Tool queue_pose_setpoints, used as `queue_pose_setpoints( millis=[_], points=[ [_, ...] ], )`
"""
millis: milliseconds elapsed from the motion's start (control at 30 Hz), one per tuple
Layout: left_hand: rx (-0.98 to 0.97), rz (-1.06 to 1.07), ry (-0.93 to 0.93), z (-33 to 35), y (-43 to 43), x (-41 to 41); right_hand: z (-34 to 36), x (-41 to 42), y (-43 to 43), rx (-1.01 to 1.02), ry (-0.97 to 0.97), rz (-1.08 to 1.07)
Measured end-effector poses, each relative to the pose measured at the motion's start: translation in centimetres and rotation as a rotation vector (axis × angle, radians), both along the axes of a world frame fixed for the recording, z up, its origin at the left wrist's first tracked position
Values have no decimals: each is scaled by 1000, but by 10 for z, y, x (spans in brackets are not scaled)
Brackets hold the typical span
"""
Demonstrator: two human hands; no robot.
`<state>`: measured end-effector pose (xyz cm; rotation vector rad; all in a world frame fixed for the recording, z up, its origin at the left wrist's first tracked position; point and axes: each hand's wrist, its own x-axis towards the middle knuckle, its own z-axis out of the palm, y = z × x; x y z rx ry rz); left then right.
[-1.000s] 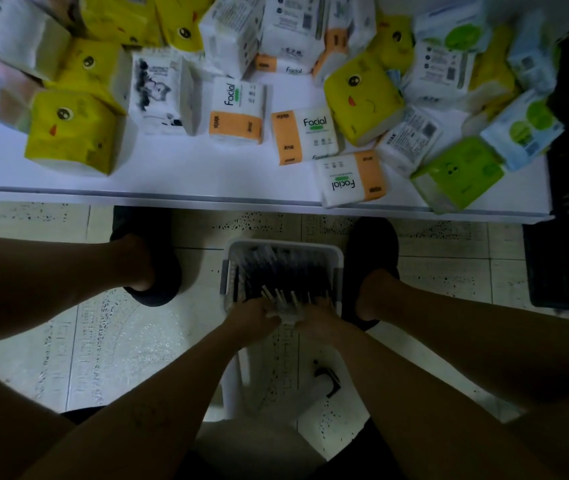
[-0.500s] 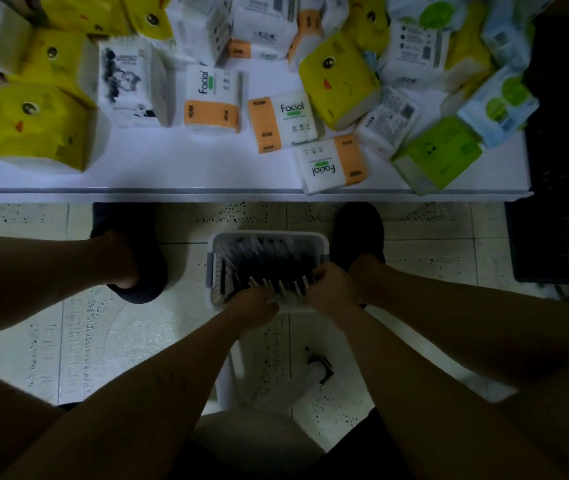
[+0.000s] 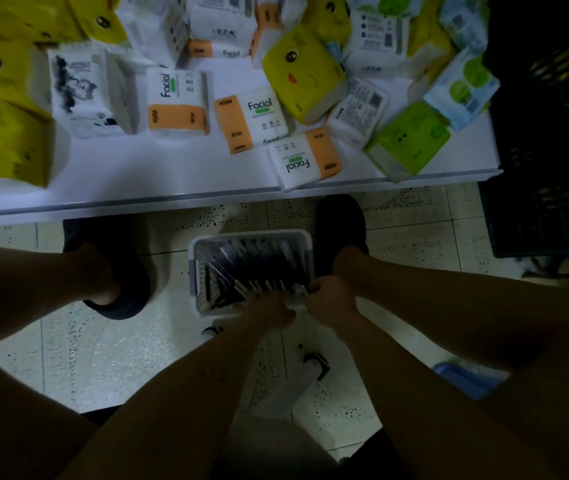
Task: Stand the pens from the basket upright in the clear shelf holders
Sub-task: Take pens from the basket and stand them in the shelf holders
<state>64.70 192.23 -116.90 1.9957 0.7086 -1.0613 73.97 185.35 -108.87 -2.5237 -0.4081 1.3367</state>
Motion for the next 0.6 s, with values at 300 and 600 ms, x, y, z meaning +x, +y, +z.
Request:
queue_pose_setpoints(
  millis=[300, 600],
  points=[
    [128, 2, 212, 4, 5, -2, -2, -5, 2, 1, 100, -61],
    [205, 159, 116, -4, 12, -14, -12, -4, -2, 2, 144, -43]
  ],
)
